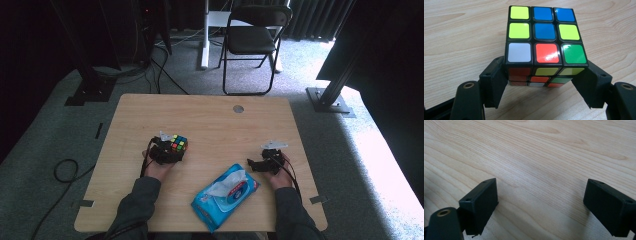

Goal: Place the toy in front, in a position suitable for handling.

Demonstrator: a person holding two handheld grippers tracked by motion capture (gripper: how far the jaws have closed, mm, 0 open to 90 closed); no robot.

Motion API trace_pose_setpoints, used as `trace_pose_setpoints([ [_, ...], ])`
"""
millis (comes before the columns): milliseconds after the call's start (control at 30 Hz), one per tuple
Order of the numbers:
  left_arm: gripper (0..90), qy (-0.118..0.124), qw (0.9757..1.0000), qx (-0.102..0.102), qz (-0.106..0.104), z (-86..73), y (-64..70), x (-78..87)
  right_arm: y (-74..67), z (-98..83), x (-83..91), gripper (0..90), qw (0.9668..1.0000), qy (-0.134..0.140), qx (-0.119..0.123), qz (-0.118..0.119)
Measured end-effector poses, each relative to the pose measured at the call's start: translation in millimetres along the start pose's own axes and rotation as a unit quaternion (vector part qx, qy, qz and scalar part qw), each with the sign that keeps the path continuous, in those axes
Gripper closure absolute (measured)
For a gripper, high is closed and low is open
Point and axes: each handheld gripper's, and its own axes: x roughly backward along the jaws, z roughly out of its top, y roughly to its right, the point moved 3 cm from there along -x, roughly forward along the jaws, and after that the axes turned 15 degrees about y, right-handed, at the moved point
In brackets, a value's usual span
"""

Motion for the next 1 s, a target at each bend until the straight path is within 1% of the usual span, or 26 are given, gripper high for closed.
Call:
trace_pose_setpoints([
  [67,31.1,0.001,1.0000,-0.004,0.000,-0.1,0.2,0.1,0.0,0.0,0.0,11.9,1.0000,0.000,0.000,0.000],
  [167,31.8,0.000,0.9999,-0.014,0.002,0.2,0.7,0.8,0.0,0.0,0.0,11.9,1.0000,0.000,0.000,0.000],
  [200,33.9,0.000,0.9999,-0.015,0.001,0.3,1.0,1.0,0.0,0.0,0.0,11.9,1.0000,0.000,0.000,0.000],
  [300,34.0,0.002,0.9998,-0.017,0.005,0.0,1.8,0.9,0.0,0.0,0.0,11.9,1.0000,0.000,0.000,0.000],
  [600,34.1,0.013,0.9997,-0.017,0.008,1.9,1.0,2.5,0.1,0.0,0.0,11.9,1.0000,0.000,0.000,0.000],
  [767,34.2,0.015,0.9996,-0.022,0.009,2.9,1.9,3.3,0.0,0.0,0.0,11.9,1.0000,0.000,0.000,0.000],
  [1000,34.3,0.030,0.9992,-0.025,0.010,8.8,3.4,6.6,0.0,0.0,0.0,12.0,1.0000,0.000,0.000,0.000],
])
